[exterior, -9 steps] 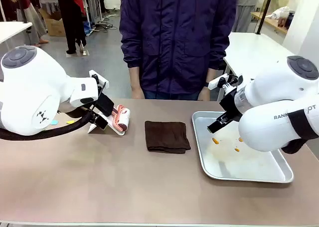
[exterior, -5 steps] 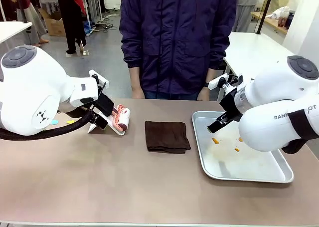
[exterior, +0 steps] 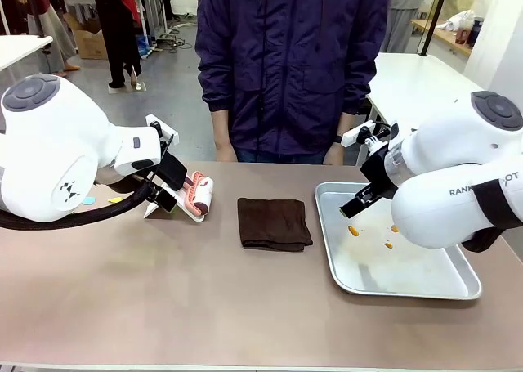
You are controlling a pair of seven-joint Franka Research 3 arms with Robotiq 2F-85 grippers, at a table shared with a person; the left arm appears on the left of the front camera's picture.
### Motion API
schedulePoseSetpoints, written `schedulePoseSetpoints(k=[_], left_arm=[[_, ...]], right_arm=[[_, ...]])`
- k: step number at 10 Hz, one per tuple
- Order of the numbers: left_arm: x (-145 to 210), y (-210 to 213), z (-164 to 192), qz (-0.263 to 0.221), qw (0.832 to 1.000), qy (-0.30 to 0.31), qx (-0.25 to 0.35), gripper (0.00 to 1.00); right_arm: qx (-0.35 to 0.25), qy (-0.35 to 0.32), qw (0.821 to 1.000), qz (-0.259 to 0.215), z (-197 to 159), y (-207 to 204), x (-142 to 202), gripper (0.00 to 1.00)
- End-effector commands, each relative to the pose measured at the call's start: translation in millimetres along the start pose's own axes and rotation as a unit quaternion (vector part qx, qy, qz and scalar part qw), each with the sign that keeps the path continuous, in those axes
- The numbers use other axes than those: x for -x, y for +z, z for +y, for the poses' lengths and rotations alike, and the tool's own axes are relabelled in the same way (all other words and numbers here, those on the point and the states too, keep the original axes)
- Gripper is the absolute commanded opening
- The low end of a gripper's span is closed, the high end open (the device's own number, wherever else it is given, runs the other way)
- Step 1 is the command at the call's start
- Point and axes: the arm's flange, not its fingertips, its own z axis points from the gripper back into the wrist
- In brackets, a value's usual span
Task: Clean the surface of the table.
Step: Hold the Lint Roller with your left hand and the towel with your right hand.
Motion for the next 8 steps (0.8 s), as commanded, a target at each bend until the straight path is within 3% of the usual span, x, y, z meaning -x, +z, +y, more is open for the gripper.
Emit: schedulePoseSetpoints(k=[1, 8], left_arm=[[-0.1, 0.1, -0.1, 0.000, 1.000, 0.000, 0.000, 1.00], [-0.1, 0.1, -0.1, 0.000, 1.000, 0.000, 0.000, 1.00]], right_arm=[[0.000, 0.000, 1.000, 0.000, -0.1, 0.0, -0.1, 1.00], [0.000, 0.000, 1.000, 0.000, -0.1, 0.0, -0.1, 1.00]])
